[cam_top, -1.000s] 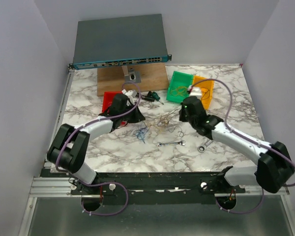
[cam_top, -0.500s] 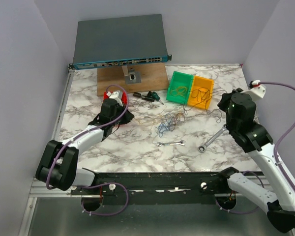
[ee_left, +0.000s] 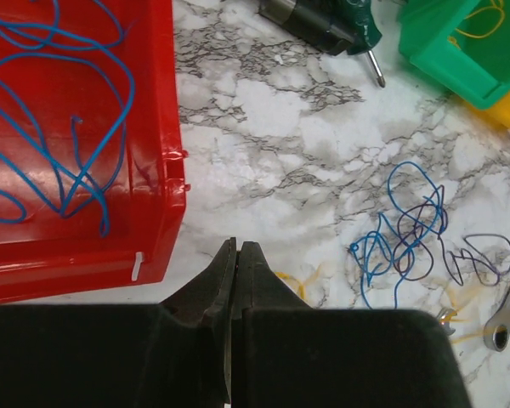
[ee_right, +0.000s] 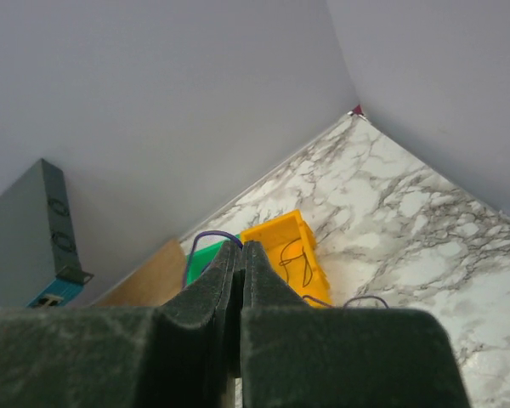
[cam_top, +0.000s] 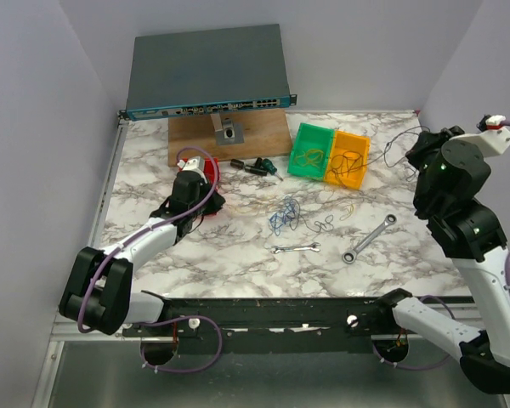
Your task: Untangle the cables
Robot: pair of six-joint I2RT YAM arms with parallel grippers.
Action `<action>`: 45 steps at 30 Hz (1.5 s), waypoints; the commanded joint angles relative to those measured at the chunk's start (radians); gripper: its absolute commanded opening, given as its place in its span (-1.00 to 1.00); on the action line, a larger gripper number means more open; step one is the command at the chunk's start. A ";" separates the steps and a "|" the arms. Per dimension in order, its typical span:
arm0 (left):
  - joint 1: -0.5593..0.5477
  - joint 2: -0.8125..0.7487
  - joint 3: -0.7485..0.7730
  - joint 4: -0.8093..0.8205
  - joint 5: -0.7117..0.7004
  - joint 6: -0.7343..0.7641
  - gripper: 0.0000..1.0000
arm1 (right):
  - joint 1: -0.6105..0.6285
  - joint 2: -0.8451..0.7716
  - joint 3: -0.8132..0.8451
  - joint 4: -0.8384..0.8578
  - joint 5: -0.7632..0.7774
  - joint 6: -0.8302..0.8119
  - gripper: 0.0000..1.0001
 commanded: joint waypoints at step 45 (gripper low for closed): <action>-0.158 -0.219 -0.199 0.591 0.389 0.176 0.93 | 0.002 0.265 0.166 0.092 -1.201 0.073 -0.99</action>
